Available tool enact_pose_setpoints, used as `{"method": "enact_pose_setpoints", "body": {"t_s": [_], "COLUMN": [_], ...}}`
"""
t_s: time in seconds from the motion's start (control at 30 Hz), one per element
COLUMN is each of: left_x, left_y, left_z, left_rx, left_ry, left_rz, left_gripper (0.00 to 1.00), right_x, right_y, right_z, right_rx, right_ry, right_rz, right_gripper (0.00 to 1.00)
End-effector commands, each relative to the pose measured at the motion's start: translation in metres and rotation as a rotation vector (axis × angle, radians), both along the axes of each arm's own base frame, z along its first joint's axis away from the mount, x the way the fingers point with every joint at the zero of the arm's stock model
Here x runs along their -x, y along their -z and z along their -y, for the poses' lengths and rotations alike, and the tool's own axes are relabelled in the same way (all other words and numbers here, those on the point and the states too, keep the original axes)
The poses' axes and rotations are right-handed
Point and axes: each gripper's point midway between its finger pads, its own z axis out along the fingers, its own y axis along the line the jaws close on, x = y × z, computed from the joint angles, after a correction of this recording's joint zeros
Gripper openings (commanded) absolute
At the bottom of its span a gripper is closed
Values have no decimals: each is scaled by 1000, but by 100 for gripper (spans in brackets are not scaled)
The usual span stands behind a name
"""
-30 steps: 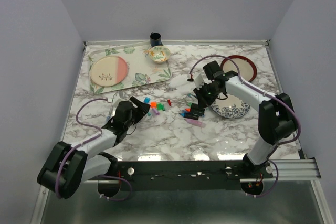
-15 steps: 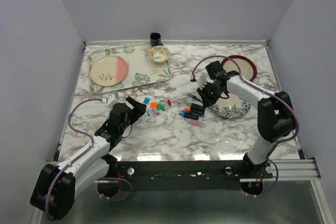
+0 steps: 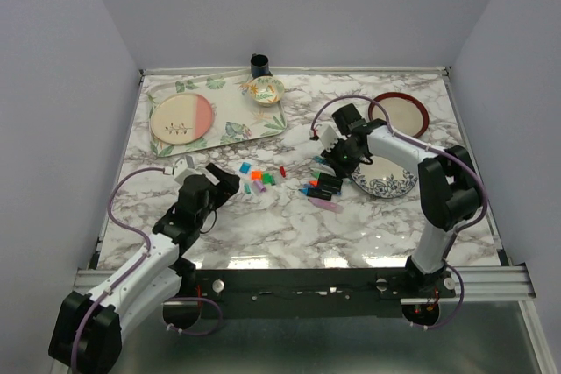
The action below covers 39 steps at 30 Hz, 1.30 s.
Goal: Open the pen caps
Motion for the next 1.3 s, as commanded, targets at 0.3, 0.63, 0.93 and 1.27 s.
{"method": "enact_pose_setpoints", "body": {"t_s": [0.3,0.63,0.93,1.27], "left_x": [2,-13,-37,-43], "left_y": [0,-9,10,43], "left_z": [-30,-74,-107,-138], "left_rx": [-135,-319,-469,-547], "left_ry": [-71,-134,-162,-210], "left_rz": [-25,-122,-300,-475], "left_gripper": [97,98,81,70], "right_x": [-18,4,28,46], "right_y": [-21,-76,-111,-127], "right_z": [-1,-23,-36,-43], "right_rx": [-4,-197,-330,-402], "right_ry": [9,-60,-137,-193], "right_rz": [103,158,167,150], "right_gripper": [40,45,45,45]}}
